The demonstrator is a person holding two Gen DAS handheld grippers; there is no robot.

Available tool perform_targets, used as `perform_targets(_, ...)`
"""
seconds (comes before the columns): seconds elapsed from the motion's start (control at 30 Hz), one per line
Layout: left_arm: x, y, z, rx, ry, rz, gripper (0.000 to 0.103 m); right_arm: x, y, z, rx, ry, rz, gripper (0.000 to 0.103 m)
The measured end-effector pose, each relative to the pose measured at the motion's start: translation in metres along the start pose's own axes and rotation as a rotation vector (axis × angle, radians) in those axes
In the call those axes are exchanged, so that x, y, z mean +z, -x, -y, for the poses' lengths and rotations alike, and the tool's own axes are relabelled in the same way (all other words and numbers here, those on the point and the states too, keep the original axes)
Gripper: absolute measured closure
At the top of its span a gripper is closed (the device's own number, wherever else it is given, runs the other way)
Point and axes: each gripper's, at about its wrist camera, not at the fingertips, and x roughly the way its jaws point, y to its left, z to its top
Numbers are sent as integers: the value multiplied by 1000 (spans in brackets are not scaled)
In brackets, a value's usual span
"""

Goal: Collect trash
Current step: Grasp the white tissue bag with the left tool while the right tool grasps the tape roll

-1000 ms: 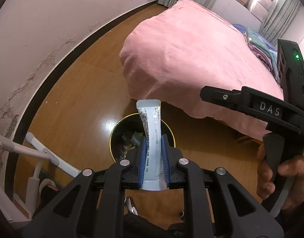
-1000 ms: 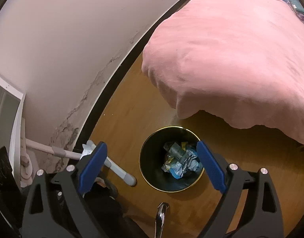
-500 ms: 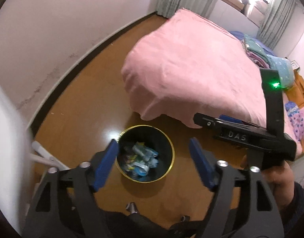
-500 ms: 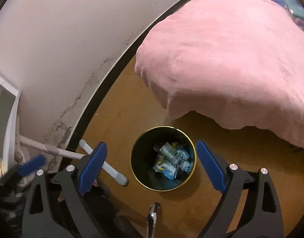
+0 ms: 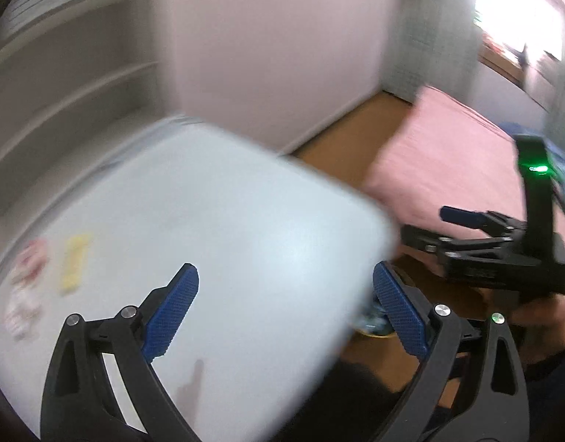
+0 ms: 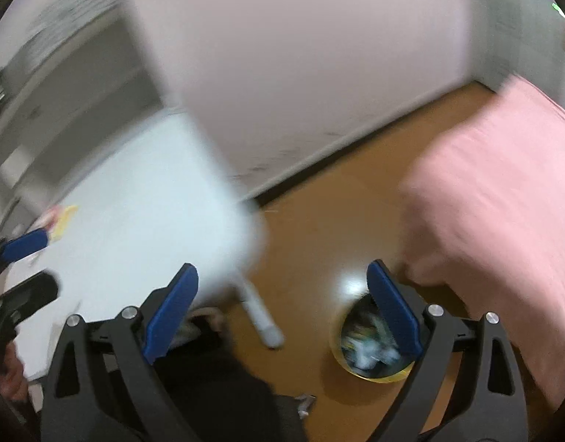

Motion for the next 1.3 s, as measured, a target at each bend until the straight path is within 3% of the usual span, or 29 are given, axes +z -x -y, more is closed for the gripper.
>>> perform_targets(0.17, -35, 33, -130, 246, 174, -8, 10, 30, -35, -126, 164, 201, -49, 13)
perform_targets(0.27, -58, 49, -189, 331, 284, -21, 10, 42, -52, -197, 236, 309, -72, 13)
perform_targets(0.4, -85, 68, -241, 376, 395, -23, 10, 51, -74, -278, 283, 429, -101, 13)
perform_targets(0.6, -104, 70, -268, 374, 429, -39, 10, 58, -126, -368, 313, 550, -149, 13)
perform_targets(0.87, -108, 53, -285, 342, 438, -43, 10, 59, -173, -409, 253, 597, -187, 17)
perform_targets(0.93, -107, 51, -287, 335, 433, -42, 10, 58, -178, -412, 247, 605, -195, 23)
perform_targets(1.0, -103, 46, -288, 328, 426, -44, 10, 58, -179, -413, 263, 608, -203, 47)
perform_targets(1.3, -72, 15, -285, 297, 393, -65, 10, 74, -150, -377, 291, 547, -142, 47)
